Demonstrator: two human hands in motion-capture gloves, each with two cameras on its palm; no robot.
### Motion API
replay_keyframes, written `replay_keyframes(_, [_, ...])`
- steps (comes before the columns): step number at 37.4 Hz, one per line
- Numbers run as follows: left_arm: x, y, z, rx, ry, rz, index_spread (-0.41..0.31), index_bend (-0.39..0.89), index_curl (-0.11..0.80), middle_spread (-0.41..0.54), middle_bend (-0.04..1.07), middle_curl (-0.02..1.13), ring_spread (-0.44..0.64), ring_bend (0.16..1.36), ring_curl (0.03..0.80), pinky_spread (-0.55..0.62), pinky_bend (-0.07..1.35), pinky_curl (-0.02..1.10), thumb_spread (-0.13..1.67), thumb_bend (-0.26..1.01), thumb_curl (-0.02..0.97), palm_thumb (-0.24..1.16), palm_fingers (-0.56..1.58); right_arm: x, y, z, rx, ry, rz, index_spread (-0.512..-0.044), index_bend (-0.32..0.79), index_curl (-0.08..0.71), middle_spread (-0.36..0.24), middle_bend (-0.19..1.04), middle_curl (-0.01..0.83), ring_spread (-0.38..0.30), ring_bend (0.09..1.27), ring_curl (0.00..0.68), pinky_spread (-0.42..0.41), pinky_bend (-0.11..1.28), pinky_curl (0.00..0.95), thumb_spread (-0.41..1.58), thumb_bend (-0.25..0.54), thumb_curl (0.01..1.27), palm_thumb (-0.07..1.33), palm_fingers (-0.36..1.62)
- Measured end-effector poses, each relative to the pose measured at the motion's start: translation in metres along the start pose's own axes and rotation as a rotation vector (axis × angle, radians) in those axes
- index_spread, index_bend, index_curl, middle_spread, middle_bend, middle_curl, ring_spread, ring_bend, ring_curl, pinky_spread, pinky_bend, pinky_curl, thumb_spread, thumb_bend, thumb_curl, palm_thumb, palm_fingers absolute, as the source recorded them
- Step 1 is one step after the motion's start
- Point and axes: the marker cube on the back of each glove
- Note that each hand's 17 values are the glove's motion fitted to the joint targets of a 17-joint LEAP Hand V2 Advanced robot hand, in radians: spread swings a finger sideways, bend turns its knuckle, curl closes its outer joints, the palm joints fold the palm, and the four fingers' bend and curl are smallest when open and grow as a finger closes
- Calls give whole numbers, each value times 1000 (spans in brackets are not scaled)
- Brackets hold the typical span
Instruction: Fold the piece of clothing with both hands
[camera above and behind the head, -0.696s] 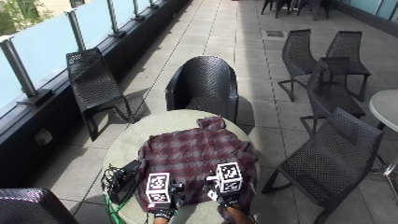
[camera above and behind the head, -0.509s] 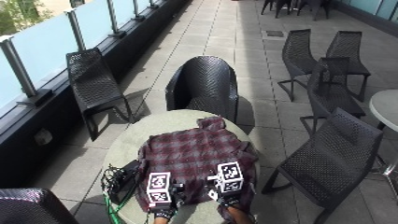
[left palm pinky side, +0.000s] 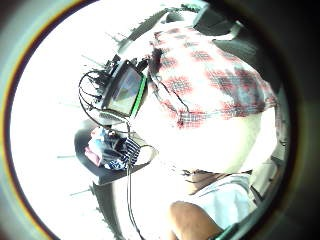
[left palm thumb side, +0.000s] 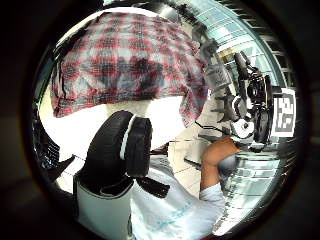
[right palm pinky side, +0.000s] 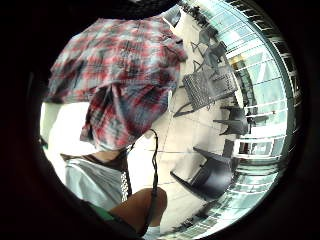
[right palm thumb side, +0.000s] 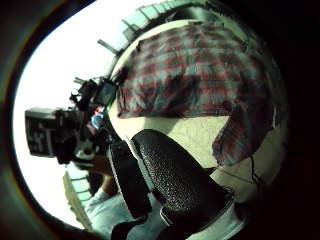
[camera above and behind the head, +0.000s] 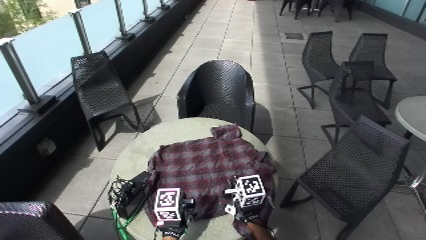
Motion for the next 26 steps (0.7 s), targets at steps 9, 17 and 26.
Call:
replay_keyframes(9, [-35,-10,66,-14,-18,-67,-65,133,205,37,197,285,232,607,255,378,421,293,1099,-3,235,290,323,37,4,62,-72,19,74,-391,98,204,-21,214,265,176,299,191,277,421,278,1064,0,188,217,126])
replay_keyframes(17, [-59,-27,136,-112,60,-50,-39,117,211,47,186,304,230,615,269,363,458,321,1090,-15,265,324,298,63,11,118,-271,-6,113,-376,75,176,8,200,283,186,348,220,268,525,322,1047,-6,228,304,63])
replay_keyframes(26, [-58,-37,135,117,64,-55,-88,270,288,-7,197,318,167,559,251,329,347,299,1151,-4,281,370,473,81,-2,138,-93,-86,145,-360,127,180,-6,211,300,166,379,226,233,584,334,1078,12,263,422,171])
